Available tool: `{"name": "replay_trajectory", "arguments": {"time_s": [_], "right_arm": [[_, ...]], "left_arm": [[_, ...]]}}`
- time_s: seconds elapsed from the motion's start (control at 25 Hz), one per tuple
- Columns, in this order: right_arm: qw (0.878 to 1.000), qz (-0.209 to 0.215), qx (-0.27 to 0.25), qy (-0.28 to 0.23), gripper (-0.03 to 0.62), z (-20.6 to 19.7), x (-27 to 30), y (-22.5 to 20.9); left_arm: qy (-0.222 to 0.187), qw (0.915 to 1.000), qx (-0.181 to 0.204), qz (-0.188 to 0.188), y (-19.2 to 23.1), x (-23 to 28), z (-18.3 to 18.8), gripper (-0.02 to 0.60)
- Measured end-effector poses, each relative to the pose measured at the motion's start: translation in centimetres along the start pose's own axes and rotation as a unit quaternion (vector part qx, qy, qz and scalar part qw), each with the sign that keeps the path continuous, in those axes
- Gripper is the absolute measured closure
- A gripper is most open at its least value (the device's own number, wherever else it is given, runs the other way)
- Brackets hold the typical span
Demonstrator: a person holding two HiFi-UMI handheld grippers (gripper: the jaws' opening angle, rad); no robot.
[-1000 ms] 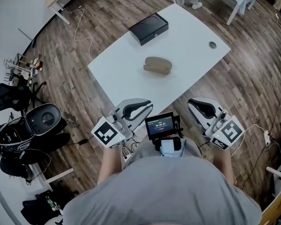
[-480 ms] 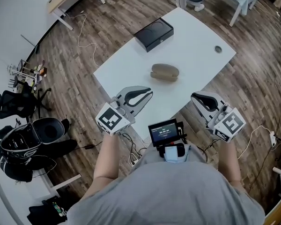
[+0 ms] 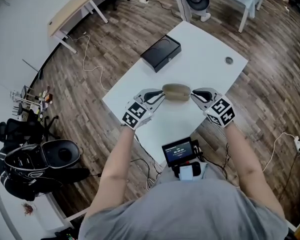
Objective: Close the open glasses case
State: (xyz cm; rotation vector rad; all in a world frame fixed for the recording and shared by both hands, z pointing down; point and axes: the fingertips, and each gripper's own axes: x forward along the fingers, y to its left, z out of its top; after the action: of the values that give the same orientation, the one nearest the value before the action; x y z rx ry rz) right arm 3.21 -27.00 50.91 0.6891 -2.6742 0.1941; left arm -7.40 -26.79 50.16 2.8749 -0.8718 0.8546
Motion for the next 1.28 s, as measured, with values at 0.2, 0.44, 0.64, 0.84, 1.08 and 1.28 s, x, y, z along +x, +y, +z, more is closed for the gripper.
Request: {"name": "replay_trajectory", "arguments": {"time_s": [0.2, 0.44, 0.64, 0.84, 1.08, 1.28], "right_arm": [[0.999, -0.002, -0.029, 0.045, 0.558, -1.3, 2.6, -0.2], [0.998, -0.008, -0.028, 0.059, 0.557, -1.8, 4.0, -0.8], [0.996, -0.014, -0.026, 0.086, 0.557, -3.5, 5.0, -1.9], [0.991, -0.02, -0.033, 0.125, 0.557, -5.7, 6.2, -2.5], [0.986, -0.022, -0.042, 0.157, 0.557, -7.4, 8.4, -3.8], [0.982, -0.023, -0.056, 0.18, 0.557, -8.6, 9.8, -4.6]], "left_arm": [[0.033, 0.9994, 0.003, -0.004, 1.2, 1.9, -2.0, 0.54], [0.048, 0.9988, -0.002, -0.012, 2.1, 2.9, -3.4, 0.54], [0.069, 0.9974, 0.0, -0.017, 3.1, 3.9, -4.4, 0.54], [0.102, 0.9944, 0.005, -0.026, 3.6, 5.3, -6.4, 0.54], [0.142, 0.989, 0.016, -0.038, 4.4, 7.6, -8.9, 0.539], [0.172, 0.9838, 0.027, -0.043, 4.6, 9.1, -10.9, 0.538]]}}
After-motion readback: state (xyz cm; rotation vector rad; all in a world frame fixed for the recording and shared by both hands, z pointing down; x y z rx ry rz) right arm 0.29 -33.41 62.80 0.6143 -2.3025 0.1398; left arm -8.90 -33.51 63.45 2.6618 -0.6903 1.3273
